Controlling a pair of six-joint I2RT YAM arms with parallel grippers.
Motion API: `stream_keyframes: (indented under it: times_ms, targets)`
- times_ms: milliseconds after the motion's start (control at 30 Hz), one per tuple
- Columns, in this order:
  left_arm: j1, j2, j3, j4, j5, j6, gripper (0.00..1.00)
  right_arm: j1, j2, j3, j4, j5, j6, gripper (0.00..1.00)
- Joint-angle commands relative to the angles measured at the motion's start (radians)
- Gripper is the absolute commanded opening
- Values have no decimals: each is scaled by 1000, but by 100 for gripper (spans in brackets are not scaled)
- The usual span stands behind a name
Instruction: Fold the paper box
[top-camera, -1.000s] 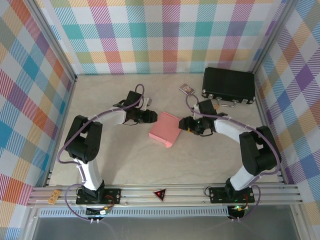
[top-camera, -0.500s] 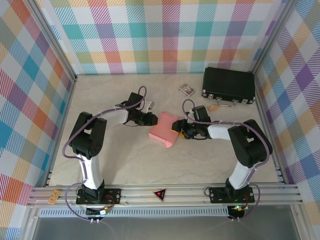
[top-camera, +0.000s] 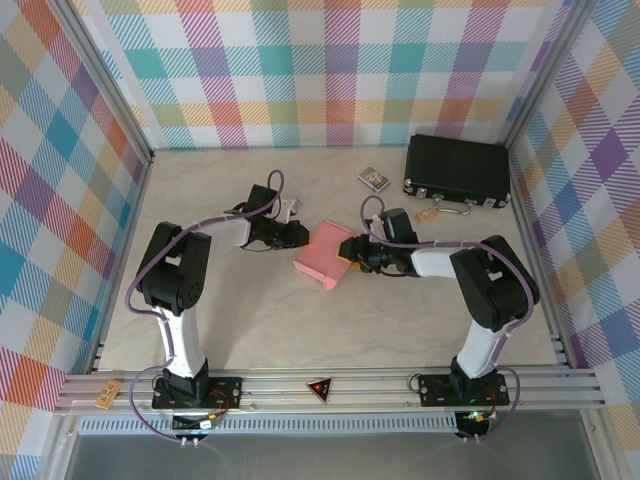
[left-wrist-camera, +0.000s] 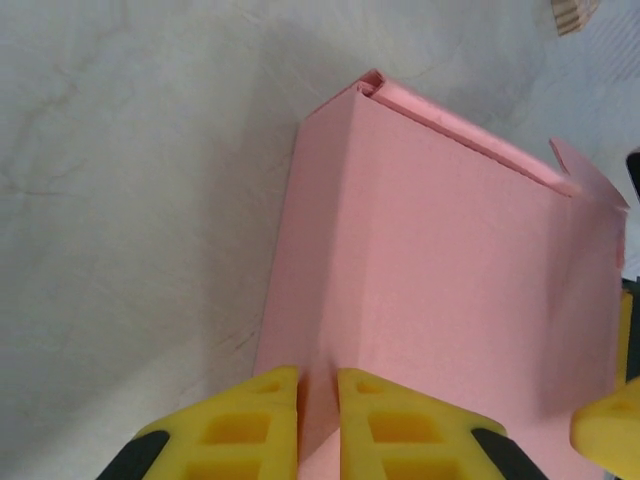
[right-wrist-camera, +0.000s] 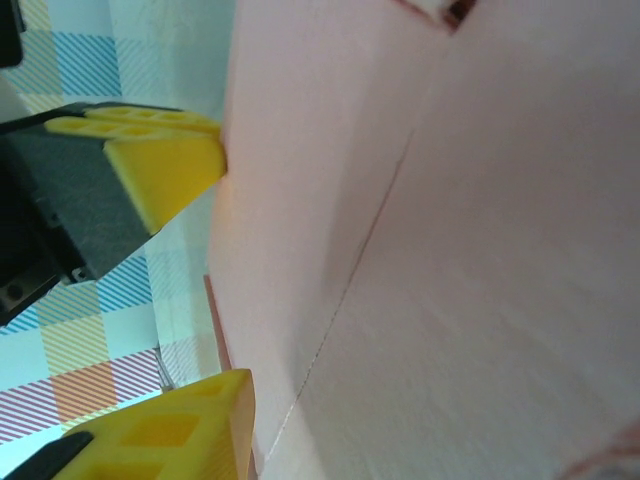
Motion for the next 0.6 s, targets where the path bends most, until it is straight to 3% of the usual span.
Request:
stream_keyframes:
  times_ms: [0,567]
  targets:
    - [6,36,-28,-8,1,-7,15,29,-30,63,55,-48,-29,41]
    - [19,93,18,-41,10,21,23,60,78,340,-154,-38,-119,41]
